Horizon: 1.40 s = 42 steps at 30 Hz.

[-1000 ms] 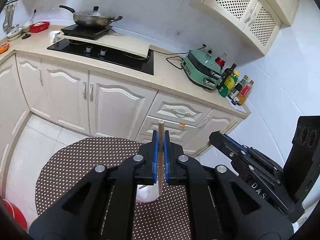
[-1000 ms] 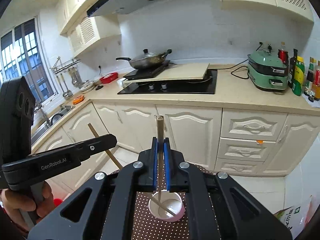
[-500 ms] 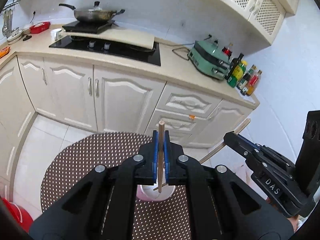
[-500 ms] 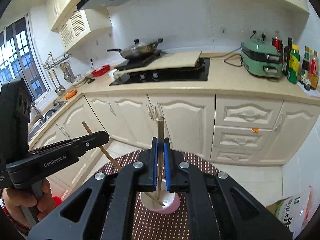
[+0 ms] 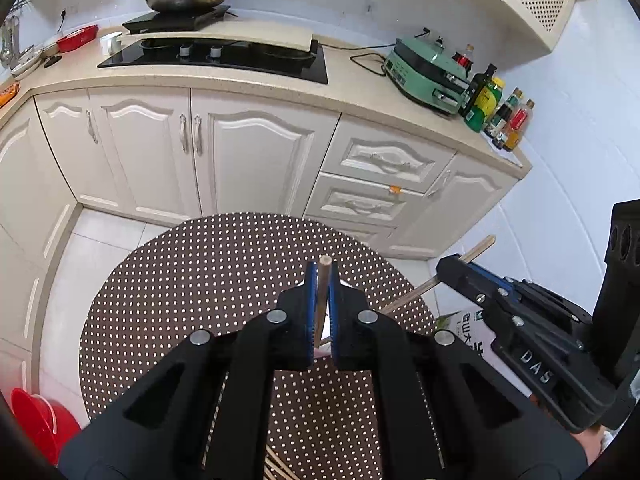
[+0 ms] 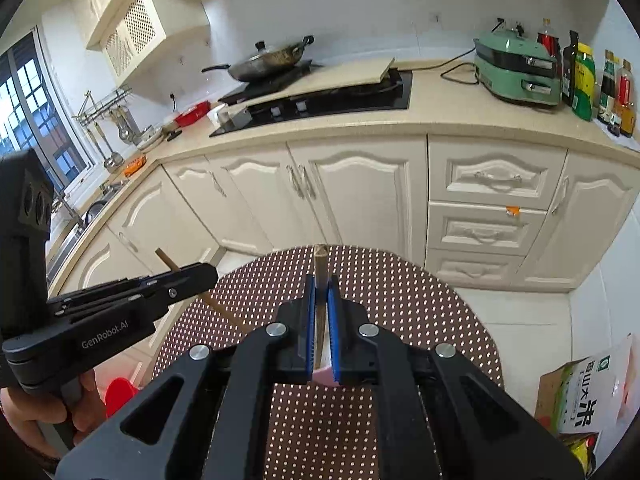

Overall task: Organize utensils
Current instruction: 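Open both tools to drop the chopsticks into the pink cup, then return both tools to the chopstick pile and close each on a chopstick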

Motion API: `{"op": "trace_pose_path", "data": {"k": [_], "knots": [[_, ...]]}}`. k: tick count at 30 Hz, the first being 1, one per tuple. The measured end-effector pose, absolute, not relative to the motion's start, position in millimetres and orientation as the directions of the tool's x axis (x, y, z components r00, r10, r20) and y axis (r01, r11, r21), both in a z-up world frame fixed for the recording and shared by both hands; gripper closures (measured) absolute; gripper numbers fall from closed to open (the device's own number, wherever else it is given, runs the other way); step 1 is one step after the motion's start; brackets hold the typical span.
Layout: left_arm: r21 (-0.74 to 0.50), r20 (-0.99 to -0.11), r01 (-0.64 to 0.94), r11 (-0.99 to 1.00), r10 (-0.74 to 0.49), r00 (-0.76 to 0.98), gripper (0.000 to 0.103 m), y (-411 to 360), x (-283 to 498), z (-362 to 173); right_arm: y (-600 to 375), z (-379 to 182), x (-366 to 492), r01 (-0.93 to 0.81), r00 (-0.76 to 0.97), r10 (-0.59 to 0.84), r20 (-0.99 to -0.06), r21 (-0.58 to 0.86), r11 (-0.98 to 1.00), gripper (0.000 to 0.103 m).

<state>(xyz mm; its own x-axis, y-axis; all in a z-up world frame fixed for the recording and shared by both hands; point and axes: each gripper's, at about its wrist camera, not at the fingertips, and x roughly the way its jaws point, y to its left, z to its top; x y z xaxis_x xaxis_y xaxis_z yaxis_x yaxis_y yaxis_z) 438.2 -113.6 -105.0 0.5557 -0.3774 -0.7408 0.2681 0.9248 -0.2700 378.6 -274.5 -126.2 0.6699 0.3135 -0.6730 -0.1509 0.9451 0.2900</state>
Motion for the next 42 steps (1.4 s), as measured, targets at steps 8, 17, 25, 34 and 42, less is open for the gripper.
{"op": "trace_pose_path", "data": {"k": [8, 17, 25, 34, 42], "knots": [[-0.259, -0.773, 0.239, 0.936, -0.349, 0.529, 0.095, -116, 430, -113, -274, -136, 371, -0.147, 0.638, 0.336, -0.693, 0.318, 0.937, 0.095], [-0.244, -0.781, 0.206, 0.948, -0.318, 0.537, 0.055, -112, 413, -113, -280, -133, 362, -0.127, 0.642, 0.334, -0.690, 0.333, 0.934, 0.076], [-0.248, -0.771, 0.167, 0.954, -0.299, 0.563, 0.042, -100, 398, -107, -282, -131, 353, -0.117, 0.651, 0.324, -0.687, 0.331, 0.936, 0.062], [-0.247, -0.764, 0.123, 0.961, -0.271, 0.585, 0.036, -75, 384, -107, -290, -138, 337, -0.080, 0.659, 0.309, -0.686, 0.344, 0.935, 0.059], [-0.286, -0.778, 0.045, 0.957, -0.260, 0.572, 0.036, -33, 380, -124, -286, -155, 322, -0.066, 0.632, 0.321, -0.705, 0.363, 0.929, 0.059]]}}
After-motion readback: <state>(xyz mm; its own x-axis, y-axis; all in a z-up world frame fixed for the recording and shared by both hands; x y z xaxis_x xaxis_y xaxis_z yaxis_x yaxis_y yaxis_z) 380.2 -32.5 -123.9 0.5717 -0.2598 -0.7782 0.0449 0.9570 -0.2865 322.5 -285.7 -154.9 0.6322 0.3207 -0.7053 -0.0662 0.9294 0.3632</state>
